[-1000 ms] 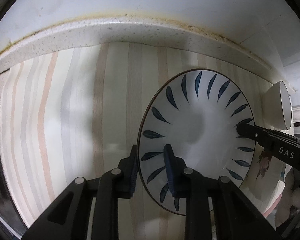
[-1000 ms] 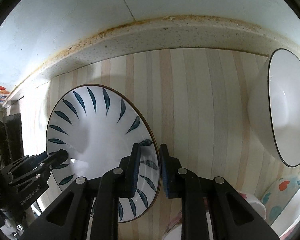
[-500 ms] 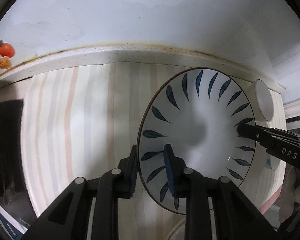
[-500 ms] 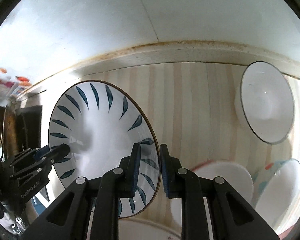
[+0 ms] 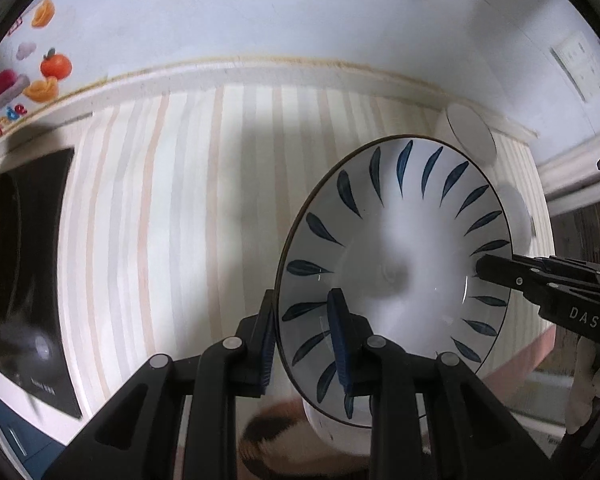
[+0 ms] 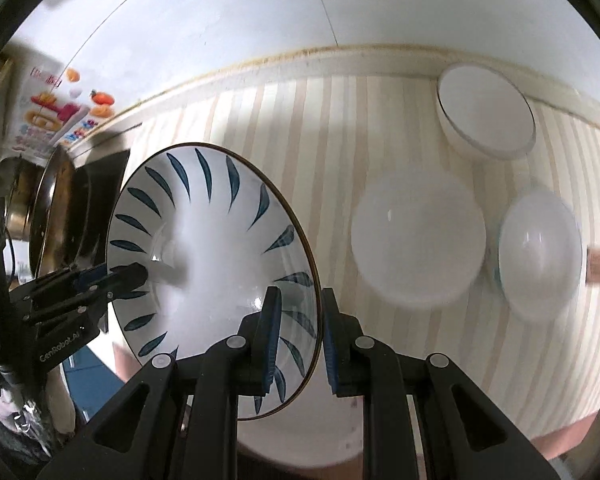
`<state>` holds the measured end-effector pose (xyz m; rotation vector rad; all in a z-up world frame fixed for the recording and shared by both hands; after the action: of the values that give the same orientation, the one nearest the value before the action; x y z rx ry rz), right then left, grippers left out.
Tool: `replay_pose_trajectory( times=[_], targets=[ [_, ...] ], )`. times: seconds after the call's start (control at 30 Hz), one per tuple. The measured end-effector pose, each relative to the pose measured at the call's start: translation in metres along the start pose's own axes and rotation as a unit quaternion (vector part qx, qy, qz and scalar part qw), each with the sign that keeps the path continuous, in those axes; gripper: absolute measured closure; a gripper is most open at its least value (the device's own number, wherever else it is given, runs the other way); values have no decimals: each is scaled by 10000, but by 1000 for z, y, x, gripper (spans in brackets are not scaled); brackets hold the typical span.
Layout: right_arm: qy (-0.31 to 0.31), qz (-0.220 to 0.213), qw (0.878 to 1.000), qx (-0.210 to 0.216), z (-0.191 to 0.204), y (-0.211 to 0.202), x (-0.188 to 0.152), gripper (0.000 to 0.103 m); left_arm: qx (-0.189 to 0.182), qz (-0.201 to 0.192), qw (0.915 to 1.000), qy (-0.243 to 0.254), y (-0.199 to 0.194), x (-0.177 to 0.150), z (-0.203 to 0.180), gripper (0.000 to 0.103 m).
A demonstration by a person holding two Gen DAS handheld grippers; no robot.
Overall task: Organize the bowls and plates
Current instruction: 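Carry the blue-striped plate onto the pink-flower plate and open both tools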
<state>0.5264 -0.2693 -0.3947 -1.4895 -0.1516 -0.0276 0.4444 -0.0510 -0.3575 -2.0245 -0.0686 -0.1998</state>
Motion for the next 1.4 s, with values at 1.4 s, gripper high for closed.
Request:
replay_pose_trajectory(
  times=[1.4],
  targets=[
    [530,793,9954,123,-61,83,-139,82,433,1068,9930,273,95,-81,-42,79]
  ],
)
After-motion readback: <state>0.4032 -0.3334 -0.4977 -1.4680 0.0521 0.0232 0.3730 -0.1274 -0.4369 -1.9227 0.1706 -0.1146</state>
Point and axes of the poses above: each gripper's, at about its wrist camera, not at the fingertips, and y roughly the way its jaws point, z to its left, x to its top, the point moved 5 cm from there along y, roughly the way its jaws point, and after that the axes turned 15 degrees about -x, right-handed, at the moved point
